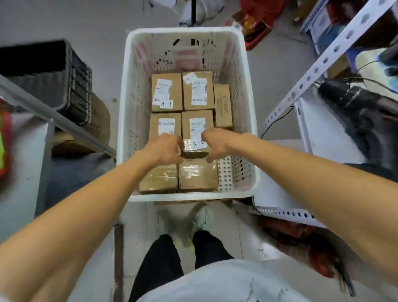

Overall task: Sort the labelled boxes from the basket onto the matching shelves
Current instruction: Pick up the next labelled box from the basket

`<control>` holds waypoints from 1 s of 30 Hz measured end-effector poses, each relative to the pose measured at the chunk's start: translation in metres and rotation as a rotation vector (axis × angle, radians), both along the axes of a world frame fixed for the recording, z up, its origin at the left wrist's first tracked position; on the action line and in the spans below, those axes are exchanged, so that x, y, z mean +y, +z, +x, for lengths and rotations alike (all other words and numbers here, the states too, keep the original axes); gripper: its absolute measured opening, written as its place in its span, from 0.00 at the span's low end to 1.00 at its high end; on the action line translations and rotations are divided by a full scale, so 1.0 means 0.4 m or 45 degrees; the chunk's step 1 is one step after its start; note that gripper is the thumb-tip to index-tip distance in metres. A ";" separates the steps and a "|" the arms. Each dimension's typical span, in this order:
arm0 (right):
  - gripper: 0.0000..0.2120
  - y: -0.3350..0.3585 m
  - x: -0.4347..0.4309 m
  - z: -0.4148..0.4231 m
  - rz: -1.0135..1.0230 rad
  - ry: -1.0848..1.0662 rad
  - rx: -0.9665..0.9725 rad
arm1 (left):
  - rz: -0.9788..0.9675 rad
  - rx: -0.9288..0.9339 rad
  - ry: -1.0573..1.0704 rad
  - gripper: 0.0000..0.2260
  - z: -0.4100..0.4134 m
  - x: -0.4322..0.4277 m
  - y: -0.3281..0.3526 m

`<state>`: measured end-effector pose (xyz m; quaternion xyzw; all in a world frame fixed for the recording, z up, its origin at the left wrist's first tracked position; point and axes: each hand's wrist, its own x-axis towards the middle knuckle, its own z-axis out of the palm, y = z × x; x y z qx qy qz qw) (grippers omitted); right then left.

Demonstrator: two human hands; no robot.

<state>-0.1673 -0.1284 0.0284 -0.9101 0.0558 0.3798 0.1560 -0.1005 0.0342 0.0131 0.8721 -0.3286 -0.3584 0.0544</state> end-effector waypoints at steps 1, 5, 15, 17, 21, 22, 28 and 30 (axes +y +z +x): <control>0.29 -0.023 0.002 0.002 0.009 0.006 0.012 | 0.004 0.016 -0.004 0.18 0.004 -0.007 -0.020; 0.33 -0.116 0.004 -0.021 0.027 -0.012 0.029 | 0.010 0.133 0.066 0.19 0.008 -0.020 -0.110; 0.47 -0.341 0.054 -0.068 0.029 0.055 -0.111 | -0.032 0.177 0.189 0.22 -0.012 0.007 -0.298; 0.47 -0.370 0.069 -0.070 0.031 0.092 -0.160 | -0.047 0.142 0.225 0.24 -0.013 0.008 -0.318; 0.49 -0.423 0.093 -0.077 -0.093 0.273 -0.109 | -0.038 0.121 0.263 0.26 -0.019 0.014 -0.353; 0.51 -0.434 0.097 -0.078 -0.135 0.305 -0.072 | -0.037 0.120 0.261 0.27 -0.021 0.016 -0.363; 0.48 -0.480 0.095 -0.088 -0.312 0.404 -0.119 | -0.130 0.166 0.330 0.28 -0.019 0.020 -0.387; 0.55 -0.485 0.088 -0.077 -0.329 0.395 -0.139 | -0.160 0.172 0.370 0.29 -0.018 0.015 -0.387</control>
